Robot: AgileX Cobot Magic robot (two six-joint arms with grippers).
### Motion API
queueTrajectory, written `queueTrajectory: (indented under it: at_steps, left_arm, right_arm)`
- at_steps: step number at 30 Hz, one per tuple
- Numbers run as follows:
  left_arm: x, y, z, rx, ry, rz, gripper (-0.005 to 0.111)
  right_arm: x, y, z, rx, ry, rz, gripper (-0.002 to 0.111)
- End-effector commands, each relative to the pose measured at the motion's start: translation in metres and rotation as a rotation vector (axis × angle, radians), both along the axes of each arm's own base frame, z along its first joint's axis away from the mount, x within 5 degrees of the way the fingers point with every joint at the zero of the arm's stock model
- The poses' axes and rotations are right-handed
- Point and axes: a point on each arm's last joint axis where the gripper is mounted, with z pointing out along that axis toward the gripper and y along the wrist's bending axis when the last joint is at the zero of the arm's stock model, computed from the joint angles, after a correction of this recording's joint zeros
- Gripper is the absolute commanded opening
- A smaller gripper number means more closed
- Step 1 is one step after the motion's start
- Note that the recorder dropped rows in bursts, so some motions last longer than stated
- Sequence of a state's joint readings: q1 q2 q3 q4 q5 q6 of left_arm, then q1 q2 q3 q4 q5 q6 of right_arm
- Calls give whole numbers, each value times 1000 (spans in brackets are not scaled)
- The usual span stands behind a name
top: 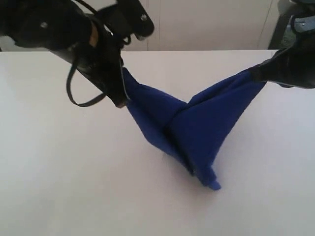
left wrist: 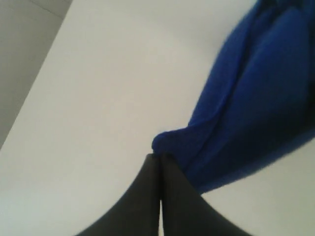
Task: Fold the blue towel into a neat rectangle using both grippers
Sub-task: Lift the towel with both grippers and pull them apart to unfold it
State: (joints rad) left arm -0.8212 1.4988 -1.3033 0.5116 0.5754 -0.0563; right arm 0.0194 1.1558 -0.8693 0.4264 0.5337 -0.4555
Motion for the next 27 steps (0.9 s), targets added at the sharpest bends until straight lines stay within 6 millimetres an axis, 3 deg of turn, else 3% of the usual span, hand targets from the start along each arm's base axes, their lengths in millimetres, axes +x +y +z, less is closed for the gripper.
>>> queueTrajectory:
  at_steps: [1, 17, 21, 24, 27]
  left_arm:
    - [-18, 27, 31, -46, -15, 73, 0]
    - [-85, 116, 97, -210, -41, 336, 0]
    - [-109, 144, 109, -255, -60, 396, 0]
    - [-131, 166, 109, -293, -75, 411, 0]
    - [-133, 171, 93, -247, -61, 444, 0]
  right_arm:
    - [-30, -3, 11, -46, -80, 0, 0]
    - [-79, -28, 29, -186, -84, -227, 0]
    - [-107, -34, 44, -215, -166, -283, 0]
    - [-135, -35, 54, -201, -244, -299, 0]
    - [-139, -36, 54, -201, -240, -302, 0]
